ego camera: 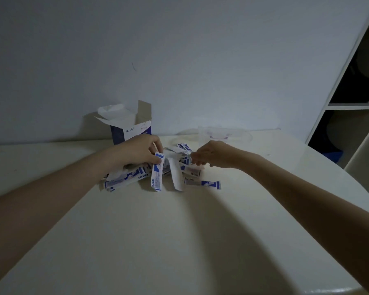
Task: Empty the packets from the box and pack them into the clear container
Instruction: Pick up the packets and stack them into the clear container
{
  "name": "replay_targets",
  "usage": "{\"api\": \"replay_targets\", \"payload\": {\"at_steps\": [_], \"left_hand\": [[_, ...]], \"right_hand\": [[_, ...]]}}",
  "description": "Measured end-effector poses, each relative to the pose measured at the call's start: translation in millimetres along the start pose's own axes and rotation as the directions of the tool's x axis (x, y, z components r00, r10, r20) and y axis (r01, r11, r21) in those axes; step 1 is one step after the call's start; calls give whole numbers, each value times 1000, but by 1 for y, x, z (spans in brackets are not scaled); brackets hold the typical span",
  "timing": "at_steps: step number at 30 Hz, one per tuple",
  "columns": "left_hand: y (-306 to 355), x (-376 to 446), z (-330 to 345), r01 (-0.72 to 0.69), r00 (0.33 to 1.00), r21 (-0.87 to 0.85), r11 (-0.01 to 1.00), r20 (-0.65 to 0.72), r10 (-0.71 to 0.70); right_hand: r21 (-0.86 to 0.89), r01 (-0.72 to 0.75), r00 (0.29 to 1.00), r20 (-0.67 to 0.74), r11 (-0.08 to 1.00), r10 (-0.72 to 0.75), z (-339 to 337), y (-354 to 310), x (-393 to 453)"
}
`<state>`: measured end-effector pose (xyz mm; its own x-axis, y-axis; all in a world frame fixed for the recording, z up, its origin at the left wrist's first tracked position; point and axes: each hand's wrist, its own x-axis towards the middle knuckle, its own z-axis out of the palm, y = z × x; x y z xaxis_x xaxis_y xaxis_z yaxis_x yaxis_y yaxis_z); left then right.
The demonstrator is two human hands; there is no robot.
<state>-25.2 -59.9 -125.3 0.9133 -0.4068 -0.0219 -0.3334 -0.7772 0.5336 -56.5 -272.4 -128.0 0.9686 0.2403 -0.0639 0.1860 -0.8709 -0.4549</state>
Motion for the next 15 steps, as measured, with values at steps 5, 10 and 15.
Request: {"api": "replay_targets", "payload": {"at_steps": [5, 10, 15], "left_hand": [[2, -4, -4, 34, 999, -155, 987, -13, -37], [4, -8, -2, 60, 998, -169, 984, 33, -56], [3, -13, -7, 47, 998, -100, 994, -35, -50]], "right_hand": [[107, -19, 1000, -17, 994, 21, 15, -19, 5], [78, -51, 997, -61, 996, 56, 35, -40, 12], [287, -63, 991, -96, 956, 94, 22, -34, 14]]}}
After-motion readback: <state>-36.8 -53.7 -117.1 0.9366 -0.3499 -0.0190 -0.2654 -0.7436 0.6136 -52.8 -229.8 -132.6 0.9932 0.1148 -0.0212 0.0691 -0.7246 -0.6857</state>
